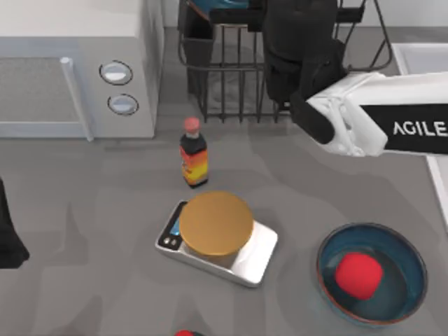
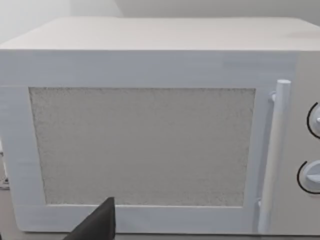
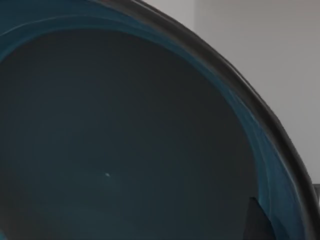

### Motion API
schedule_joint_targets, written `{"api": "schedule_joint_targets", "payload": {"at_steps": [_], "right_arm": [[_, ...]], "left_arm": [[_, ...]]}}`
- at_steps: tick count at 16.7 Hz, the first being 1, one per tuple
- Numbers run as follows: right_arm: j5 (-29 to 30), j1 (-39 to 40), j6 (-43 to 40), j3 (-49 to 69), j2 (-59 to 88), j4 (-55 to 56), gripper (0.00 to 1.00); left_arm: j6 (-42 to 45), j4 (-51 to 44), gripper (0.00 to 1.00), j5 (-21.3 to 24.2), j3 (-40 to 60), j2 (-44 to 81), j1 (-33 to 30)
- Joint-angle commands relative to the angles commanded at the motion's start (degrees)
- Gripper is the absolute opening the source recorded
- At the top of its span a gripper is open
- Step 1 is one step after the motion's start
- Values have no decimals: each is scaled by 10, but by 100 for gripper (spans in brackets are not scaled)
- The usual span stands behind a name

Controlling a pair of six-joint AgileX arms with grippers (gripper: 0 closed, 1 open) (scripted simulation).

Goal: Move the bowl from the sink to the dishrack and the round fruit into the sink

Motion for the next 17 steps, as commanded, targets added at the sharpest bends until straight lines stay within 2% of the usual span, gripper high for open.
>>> {"api": "schedule_joint_targets", "payload": {"at_steps": [2, 15, 17], "right_arm": [[0, 0, 0, 0, 0, 0, 0], [0, 0, 0, 0, 0, 0, 98], [0, 0, 0, 0, 0, 0, 100]], "left_arm": [[0, 0, 100, 0, 0, 0, 0], [0, 0, 100, 0, 0, 0, 0], [0, 0, 100, 0, 0, 0, 0]]}}
